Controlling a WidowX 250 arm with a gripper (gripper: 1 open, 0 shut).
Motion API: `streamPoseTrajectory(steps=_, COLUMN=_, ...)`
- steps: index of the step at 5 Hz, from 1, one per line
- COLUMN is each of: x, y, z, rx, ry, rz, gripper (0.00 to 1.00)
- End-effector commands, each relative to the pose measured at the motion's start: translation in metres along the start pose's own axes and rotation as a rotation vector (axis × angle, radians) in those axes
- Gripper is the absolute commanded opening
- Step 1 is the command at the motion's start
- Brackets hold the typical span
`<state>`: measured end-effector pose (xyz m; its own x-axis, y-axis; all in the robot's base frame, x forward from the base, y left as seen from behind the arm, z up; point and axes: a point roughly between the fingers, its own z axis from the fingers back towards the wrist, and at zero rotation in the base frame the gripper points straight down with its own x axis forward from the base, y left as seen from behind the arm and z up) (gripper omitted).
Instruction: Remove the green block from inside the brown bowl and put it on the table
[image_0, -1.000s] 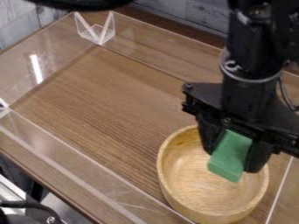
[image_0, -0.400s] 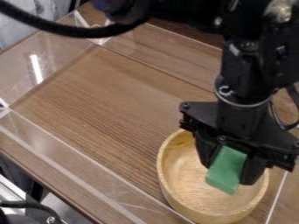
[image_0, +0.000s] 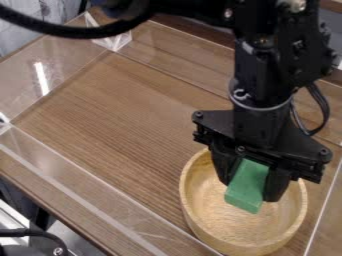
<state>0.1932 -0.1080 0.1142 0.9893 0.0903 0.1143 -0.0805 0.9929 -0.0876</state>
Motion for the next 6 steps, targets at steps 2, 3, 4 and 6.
streamPoseTrajectory(steps=2, x=0.016, y=0.053, z=0.03, rx=-0.017, ry=-0.054, rz=0.068, gripper=0.0)
streamPoseTrajectory(steps=3, x=0.028, y=0.079, z=0.042, rx=-0.017, ry=-0.06, rz=0.05, gripper=0.0)
streamPoseTrajectory(steps=4, x=0.043, y=0.087, z=0.048, rx=-0.015, ry=-0.069, rz=0.014, gripper=0.0)
streamPoseTrajectory(steps=6, x=0.048, y=0.09, z=0.038, rx=0.001, ry=-0.061, rz=-0.028, gripper=0.0)
